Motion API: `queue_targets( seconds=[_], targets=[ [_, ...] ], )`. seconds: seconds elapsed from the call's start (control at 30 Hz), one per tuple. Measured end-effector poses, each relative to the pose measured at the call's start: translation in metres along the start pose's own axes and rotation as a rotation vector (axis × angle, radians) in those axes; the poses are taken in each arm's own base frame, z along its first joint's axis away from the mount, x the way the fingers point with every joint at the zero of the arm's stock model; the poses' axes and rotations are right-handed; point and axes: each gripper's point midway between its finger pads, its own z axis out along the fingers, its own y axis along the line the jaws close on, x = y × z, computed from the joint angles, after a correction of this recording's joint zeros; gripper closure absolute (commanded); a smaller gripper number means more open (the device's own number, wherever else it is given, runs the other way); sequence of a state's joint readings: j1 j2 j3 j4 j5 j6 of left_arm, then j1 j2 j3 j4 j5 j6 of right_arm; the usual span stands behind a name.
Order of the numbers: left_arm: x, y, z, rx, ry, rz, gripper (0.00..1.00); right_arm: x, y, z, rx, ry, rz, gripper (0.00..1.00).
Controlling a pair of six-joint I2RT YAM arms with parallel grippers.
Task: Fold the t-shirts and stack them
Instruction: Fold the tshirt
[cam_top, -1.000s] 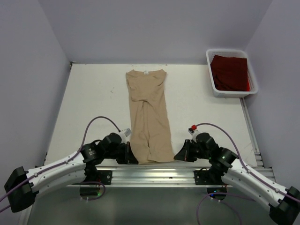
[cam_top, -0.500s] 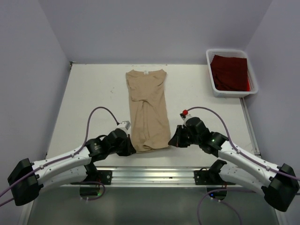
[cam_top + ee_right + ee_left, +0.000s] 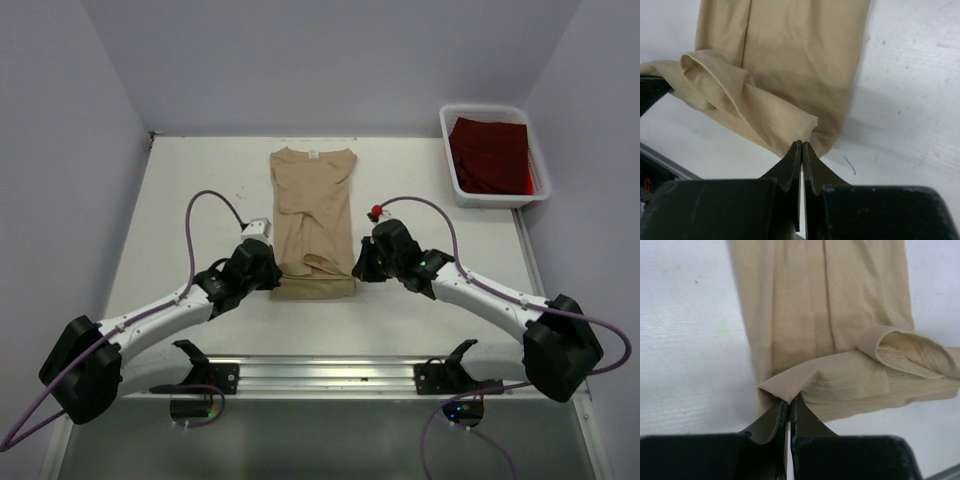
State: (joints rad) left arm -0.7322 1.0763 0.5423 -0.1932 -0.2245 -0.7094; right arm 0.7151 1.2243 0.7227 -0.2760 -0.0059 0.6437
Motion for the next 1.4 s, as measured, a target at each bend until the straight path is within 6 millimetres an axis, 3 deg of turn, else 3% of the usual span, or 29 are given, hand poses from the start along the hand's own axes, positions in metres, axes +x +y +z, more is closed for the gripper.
queue_targets(
  seconds=[0.13,0.33,0.47,0.73,1.0,1.03,1.07,1.1,1.13,1.17,1.2,1.27,1.4],
  targets=[
    [-0.007,0.016,0.021,-0.049,-0.011,0.002,1.0,-0.025,-0.003,0.018,0.026,-0.03,-0.003,1.0],
    [-0.016,0.021,0.048,-0.053,-0.023,-0.002,1.0,-0.045,-0.015,0.052,0.079,-0.013,-0.012,1.0],
    [-0.035,0.017,0.061,-0.044,-0.036,-0.002,1.0,-0.06,-0.015,0.069,0.094,-0.007,-0.026,1.0],
    [-0.095,0.006,0.073,0.001,-0.125,-0.008,1.0,-0.108,-0.006,0.074,0.085,-0.075,-0.042,1.0],
    [-0.114,0.028,0.107,-0.029,-0.09,-0.02,1.0,-0.145,-0.014,0.091,0.113,-0.098,-0.033,1.0],
    [-0.116,0.031,0.112,-0.033,-0.086,-0.024,0.93,-0.15,-0.017,0.095,0.121,-0.1,-0.027,0.86],
    [-0.119,0.034,0.119,-0.035,-0.078,-0.029,0.51,-0.155,-0.02,0.1,0.134,-0.097,-0.018,0.71],
    [-0.125,0.038,0.128,-0.033,-0.074,-0.031,0.32,-0.161,-0.023,0.105,0.147,-0.099,-0.009,0.49],
    [-0.129,0.042,0.133,-0.038,-0.074,-0.043,0.12,-0.169,-0.026,0.11,0.167,-0.105,-0.005,0.42],
    [-0.135,0.046,0.138,-0.036,-0.075,-0.05,0.0,-0.178,-0.031,0.116,0.196,-0.111,-0.003,0.37],
    [-0.141,0.051,0.14,-0.036,-0.081,-0.065,0.0,-0.188,-0.032,0.121,0.214,-0.121,-0.005,0.31],
    [-0.155,0.059,0.136,-0.033,-0.113,-0.093,0.0,-0.201,-0.036,0.124,0.238,-0.147,-0.004,0.28],
    [-0.176,0.055,0.096,0.009,-0.219,-0.097,0.0,-0.197,-0.041,0.103,0.256,-0.176,-0.005,0.28]
  ],
)
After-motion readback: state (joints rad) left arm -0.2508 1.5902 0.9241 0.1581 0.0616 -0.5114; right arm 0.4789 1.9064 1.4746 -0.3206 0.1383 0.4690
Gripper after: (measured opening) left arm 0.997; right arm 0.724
